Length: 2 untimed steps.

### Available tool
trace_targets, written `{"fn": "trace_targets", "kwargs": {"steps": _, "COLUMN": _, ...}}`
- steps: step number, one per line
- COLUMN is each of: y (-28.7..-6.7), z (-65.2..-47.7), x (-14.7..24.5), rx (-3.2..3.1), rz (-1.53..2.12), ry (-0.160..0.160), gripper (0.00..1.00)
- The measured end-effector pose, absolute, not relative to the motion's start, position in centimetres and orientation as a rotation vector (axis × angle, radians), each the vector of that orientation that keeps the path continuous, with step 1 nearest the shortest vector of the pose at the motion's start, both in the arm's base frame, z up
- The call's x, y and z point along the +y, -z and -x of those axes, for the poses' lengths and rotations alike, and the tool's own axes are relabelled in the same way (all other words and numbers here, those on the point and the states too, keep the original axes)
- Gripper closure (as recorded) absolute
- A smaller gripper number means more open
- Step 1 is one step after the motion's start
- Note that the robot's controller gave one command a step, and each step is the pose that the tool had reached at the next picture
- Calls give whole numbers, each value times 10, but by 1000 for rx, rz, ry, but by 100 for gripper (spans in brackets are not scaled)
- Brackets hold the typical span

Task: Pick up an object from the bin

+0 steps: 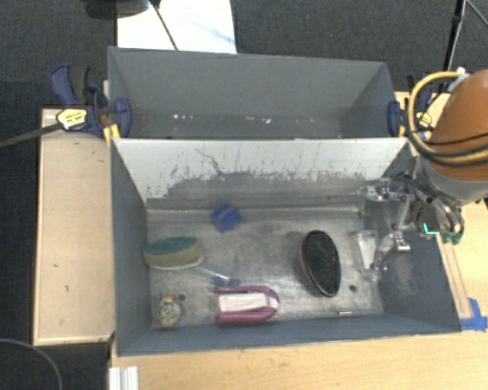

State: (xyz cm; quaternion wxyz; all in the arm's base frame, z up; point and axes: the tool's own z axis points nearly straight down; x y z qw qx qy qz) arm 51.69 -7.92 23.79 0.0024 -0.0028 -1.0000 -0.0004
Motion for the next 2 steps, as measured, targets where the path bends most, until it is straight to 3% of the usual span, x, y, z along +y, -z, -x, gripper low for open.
{"fn": "trace_targets", "kwargs": {"steps": 1, "y": -93, "z": -501, "x": -36, "rx": -3130, "rz": -298, "ry": 3, "gripper": 0}}
{"fn": "trace_targets", "kwargs": {"steps": 2, "y": -97, "z": -503, "x": -37, "rx": -3134, "rz": -304, "ry": 0, "gripper": 100}}
